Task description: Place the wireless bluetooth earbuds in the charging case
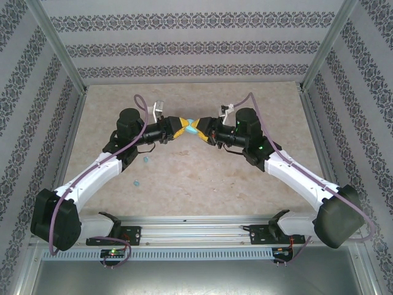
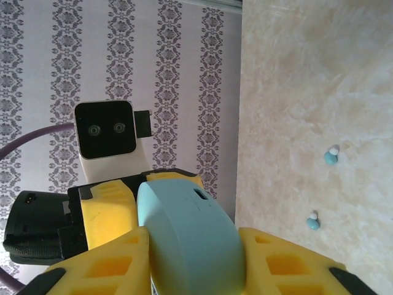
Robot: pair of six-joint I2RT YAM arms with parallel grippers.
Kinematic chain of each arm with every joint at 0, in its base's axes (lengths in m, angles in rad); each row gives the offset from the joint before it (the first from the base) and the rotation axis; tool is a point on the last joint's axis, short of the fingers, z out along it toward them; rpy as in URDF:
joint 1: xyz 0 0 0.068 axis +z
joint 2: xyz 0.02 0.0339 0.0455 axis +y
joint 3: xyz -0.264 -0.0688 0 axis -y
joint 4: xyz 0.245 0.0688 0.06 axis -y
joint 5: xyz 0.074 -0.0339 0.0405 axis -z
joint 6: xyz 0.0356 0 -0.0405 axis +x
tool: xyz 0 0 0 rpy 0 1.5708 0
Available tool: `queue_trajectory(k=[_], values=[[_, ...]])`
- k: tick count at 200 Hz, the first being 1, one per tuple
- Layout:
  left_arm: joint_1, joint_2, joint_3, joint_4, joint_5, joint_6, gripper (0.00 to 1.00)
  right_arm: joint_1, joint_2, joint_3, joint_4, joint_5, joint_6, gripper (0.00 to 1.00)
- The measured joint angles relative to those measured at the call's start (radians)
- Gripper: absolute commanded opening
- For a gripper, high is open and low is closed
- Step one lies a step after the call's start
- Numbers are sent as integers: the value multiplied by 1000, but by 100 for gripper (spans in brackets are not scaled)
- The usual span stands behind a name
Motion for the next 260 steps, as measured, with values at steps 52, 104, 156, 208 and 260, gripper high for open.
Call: queue_trajectory(k=[52, 104, 156, 208, 260], values=[[-2, -51, -13, -8, 30, 307, 59, -12, 0, 0, 42, -55, 32, 17], [-2, -235, -82, -73, 90, 900, 78, -19, -14, 57, -101, -152, -40, 17], [-1, -253, -85, -204, 138, 1347, 81, -25, -42, 59, -252, -227, -114, 17], [-1, -163, -96, -156, 202, 1394, 66, -31, -63, 60, -300, -259, -140, 17], [-1, -88, -96, -69, 261, 1329, 54, -31, -64, 60, -303, -264, -142, 18]])
